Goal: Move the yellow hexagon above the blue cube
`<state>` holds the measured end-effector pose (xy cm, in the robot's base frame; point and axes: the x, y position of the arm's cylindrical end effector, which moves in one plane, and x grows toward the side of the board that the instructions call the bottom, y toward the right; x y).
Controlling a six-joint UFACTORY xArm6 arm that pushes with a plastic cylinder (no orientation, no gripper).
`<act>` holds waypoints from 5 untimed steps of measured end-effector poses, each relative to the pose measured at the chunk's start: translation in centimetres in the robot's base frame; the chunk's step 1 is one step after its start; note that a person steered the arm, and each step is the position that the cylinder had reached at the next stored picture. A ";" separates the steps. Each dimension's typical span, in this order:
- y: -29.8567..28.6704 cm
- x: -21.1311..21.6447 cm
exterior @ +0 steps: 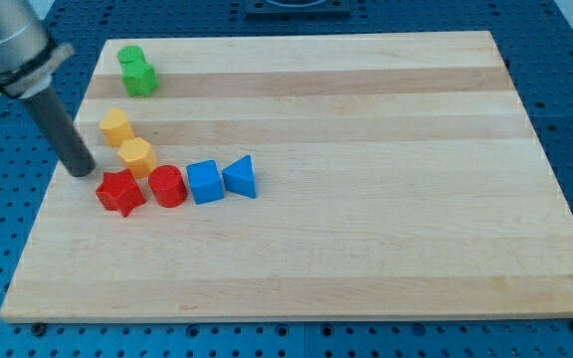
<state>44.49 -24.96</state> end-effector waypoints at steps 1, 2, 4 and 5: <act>4.4 0.0; 6.0 0.0; 11.5 -2.5; 12.4 -3.5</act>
